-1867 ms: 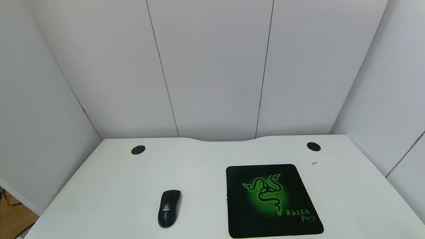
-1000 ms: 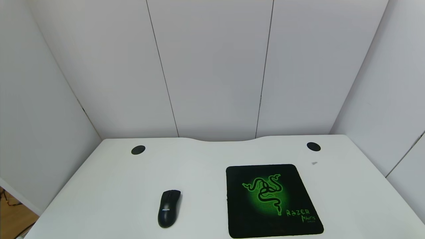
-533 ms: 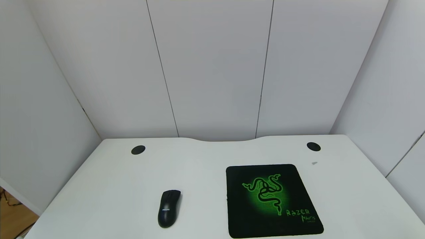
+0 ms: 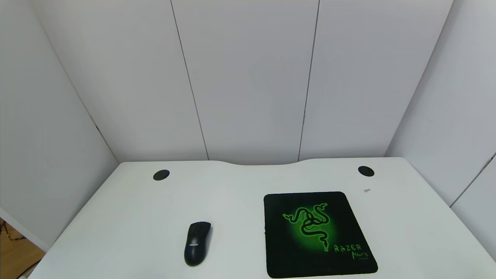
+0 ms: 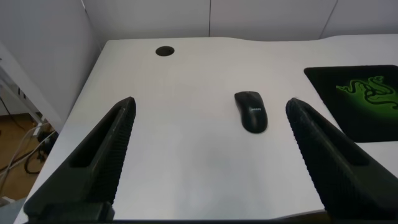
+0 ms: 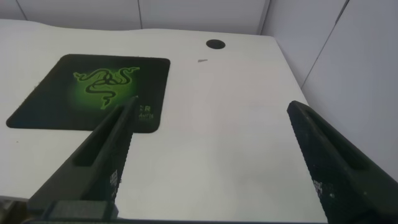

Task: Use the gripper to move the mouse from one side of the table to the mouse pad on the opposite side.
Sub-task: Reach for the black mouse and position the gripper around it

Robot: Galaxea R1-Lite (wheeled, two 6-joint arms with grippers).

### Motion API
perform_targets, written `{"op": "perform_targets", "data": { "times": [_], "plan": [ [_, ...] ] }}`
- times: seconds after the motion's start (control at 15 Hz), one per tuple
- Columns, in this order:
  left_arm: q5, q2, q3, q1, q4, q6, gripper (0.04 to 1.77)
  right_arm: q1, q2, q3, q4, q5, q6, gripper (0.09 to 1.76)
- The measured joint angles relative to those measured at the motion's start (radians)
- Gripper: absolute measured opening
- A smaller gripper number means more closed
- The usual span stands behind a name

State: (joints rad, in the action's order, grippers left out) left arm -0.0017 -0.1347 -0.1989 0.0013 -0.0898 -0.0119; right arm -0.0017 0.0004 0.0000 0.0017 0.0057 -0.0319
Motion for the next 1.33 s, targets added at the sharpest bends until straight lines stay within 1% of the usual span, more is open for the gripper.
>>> {"op": "perform_targets", "data": {
  "times": [0.27, 0.53, 0.67, 0.87, 1.13, 1.33],
  "plan": [
    [-0.001, -0.199, -0.135, 0.0, 0.001, -0.002, 1.72, 0.0, 0.0, 0.0, 0.0, 0.0, 0.0, 1.71],
    [0.004, -0.452, -0.284, 0.0, -0.011, -0.009, 1.72, 0.0, 0.0, 0.0, 0.0, 0.0, 0.0, 1.71],
    [0.003, -0.571, -0.369, 0.0, -0.07, -0.012, 1.72, 0.0, 0.0, 0.0, 0.0, 0.0, 0.0, 1.71],
    [-0.003, -0.734, -0.495, -0.015, -0.221, -0.029, 1.72, 0.0, 0.0, 0.0, 0.0, 0.0, 0.0, 1.71],
    [-0.003, -0.924, -0.661, -0.088, -0.396, -0.124, 1.72, 0.0, 0.0, 0.0, 0.0, 0.0, 0.0, 1.71],
    [-0.001, -1.071, -0.757, -0.154, -0.459, -0.194, 1.72, 0.0, 0.0, 0.0, 0.0, 0.0, 0.0, 1.71]
  ]
}}
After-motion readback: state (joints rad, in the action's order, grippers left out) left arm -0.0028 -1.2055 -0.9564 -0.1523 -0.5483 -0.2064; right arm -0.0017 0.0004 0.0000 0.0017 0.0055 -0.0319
